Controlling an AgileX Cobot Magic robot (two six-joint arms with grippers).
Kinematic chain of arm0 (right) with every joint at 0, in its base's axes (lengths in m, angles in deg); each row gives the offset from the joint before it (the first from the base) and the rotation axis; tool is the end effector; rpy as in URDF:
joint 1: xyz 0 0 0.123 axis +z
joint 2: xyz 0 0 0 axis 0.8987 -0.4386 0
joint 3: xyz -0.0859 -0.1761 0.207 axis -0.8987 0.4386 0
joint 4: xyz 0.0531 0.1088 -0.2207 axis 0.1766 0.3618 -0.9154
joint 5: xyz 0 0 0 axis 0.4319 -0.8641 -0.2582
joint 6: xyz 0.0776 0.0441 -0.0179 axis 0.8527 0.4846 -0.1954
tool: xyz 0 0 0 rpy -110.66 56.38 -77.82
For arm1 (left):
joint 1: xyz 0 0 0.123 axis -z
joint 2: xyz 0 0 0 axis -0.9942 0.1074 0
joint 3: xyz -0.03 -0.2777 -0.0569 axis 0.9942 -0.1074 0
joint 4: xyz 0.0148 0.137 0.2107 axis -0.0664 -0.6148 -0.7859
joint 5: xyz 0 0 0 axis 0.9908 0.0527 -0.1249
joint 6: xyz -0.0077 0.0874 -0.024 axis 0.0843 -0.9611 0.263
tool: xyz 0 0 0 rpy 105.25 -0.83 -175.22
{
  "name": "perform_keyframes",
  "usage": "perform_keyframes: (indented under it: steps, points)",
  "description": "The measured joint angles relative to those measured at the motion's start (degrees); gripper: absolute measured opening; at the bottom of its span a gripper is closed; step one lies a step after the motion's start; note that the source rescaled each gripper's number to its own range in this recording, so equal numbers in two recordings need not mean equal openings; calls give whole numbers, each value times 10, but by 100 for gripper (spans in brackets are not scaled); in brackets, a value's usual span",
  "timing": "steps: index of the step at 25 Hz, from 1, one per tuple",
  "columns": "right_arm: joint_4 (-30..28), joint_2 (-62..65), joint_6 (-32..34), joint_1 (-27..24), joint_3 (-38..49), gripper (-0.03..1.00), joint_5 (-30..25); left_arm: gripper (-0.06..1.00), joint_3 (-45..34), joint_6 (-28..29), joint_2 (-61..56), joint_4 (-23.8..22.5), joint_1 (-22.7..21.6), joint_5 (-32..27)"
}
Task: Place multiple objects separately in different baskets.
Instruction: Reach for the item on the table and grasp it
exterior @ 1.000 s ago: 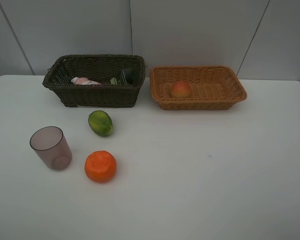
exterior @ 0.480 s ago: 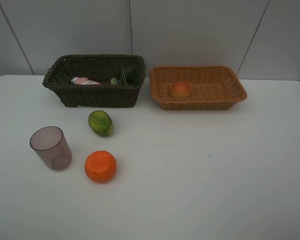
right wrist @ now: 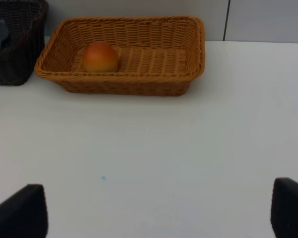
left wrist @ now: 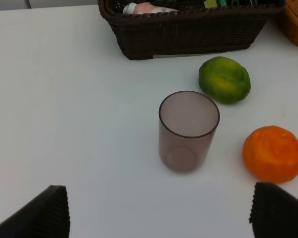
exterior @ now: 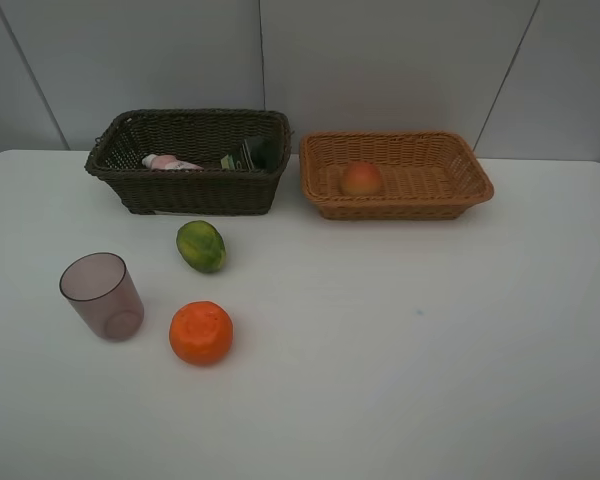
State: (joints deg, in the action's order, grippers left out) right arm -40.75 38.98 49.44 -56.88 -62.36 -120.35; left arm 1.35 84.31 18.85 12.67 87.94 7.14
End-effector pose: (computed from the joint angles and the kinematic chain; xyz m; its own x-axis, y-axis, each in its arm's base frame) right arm -0.0077 -0.0022 0.2834 -0.4319 -0.0209 -0.9017 -0.0981 0.9949 0.0239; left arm -0.0065 -0.0009 0.2785 -0.4439 0.0076 -0.8961 0.0746 0.9968 -0.0285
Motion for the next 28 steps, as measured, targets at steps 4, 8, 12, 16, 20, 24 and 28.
perform_keyframes:
  steps: [4,8,12,16,20,24,28]
  points:
    - [0,0,0,0,0,97,0,94,6,0,37,5,0,10]
    - [0,0,0,0,0,97,0,94,22,0,118,29,0,64]
    - [0,0,0,0,0,97,0,94,48,-2,217,49,3,106]
    - [0,0,0,0,0,97,0,94,69,-31,314,49,22,123]
    - [0,0,0,0,0,97,0,94,91,-59,426,46,28,134]
    - [0,0,0,0,0,97,0,94,117,-69,540,31,28,146]
    - [0,0,0,0,0,97,0,94,141,-74,636,30,28,147]
